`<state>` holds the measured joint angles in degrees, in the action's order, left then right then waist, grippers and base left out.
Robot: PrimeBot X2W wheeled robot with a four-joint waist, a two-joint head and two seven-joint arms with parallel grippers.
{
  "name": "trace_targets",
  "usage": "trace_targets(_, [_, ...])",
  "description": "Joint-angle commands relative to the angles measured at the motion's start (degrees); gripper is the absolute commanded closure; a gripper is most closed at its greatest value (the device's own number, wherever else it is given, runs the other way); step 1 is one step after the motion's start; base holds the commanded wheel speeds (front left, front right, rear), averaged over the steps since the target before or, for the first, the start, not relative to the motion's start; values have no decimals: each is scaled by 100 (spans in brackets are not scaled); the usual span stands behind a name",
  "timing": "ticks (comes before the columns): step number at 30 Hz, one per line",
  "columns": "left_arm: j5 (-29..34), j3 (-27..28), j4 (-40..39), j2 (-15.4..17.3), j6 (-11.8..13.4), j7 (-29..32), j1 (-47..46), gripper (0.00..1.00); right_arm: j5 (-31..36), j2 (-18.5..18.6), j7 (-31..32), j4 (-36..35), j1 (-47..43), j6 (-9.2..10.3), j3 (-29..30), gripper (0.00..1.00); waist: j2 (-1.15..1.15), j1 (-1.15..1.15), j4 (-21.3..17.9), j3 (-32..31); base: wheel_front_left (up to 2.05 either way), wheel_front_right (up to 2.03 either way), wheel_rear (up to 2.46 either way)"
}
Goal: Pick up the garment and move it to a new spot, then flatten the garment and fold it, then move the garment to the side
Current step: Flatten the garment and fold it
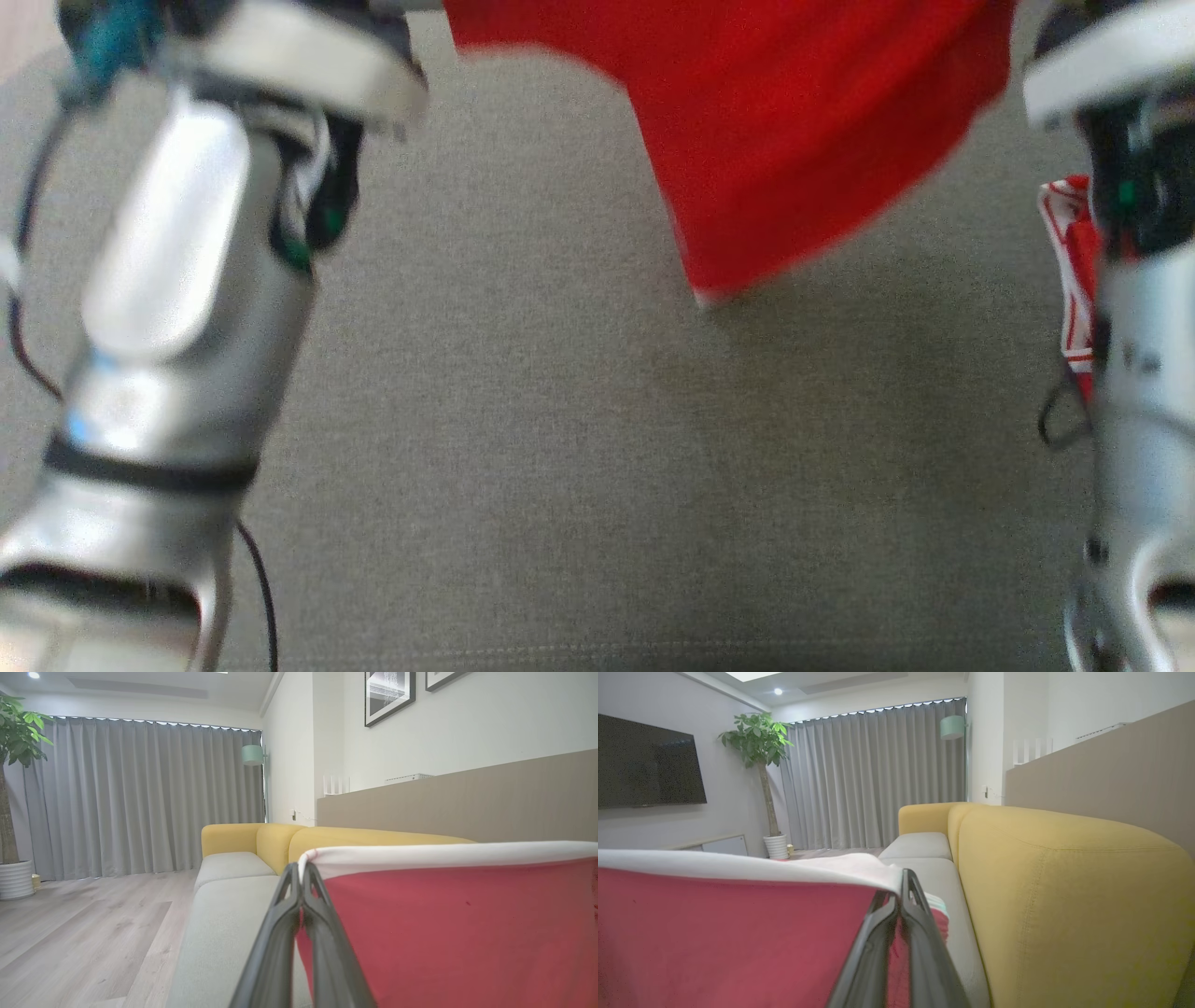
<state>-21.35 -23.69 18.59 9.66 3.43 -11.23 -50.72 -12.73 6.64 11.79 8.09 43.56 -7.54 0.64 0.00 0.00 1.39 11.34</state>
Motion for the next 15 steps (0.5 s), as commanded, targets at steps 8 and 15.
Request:
trace_targets(8, [124,499,2259,-144,-270,-368,-2082,100,-128,-251,-1279,2506,2228,5,-492,100,0,0,-29,112,0,0,0])
trace_targets(15, [235,718,2683,-378,-401,-374,-1987,100,-44,-331,-1813,4160,2582,5,-944,100,0,0,15,336,0,0,0])
